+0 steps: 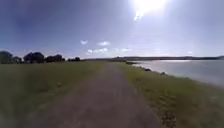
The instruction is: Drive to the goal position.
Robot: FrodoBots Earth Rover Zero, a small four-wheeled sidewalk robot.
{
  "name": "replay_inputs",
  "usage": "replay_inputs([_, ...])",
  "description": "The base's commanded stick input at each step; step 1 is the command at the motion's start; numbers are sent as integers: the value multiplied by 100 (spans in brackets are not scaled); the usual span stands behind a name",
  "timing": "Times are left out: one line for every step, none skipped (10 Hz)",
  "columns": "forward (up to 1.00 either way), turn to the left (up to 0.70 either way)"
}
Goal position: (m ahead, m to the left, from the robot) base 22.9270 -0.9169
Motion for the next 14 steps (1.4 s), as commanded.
replay_inputs([70,0])
replay_inputs([70,0])
replay_inputs([70,0])
replay_inputs([70,0])
replay_inputs([70,0])
replay_inputs([70,0])
replay_inputs([70,0])
replay_inputs([70,0])
replay_inputs([70,0])
replay_inputs([70,0])
replay_inputs([70,0])
replay_inputs([70,0])
replay_inputs([70,0])
replay_inputs([70,0])
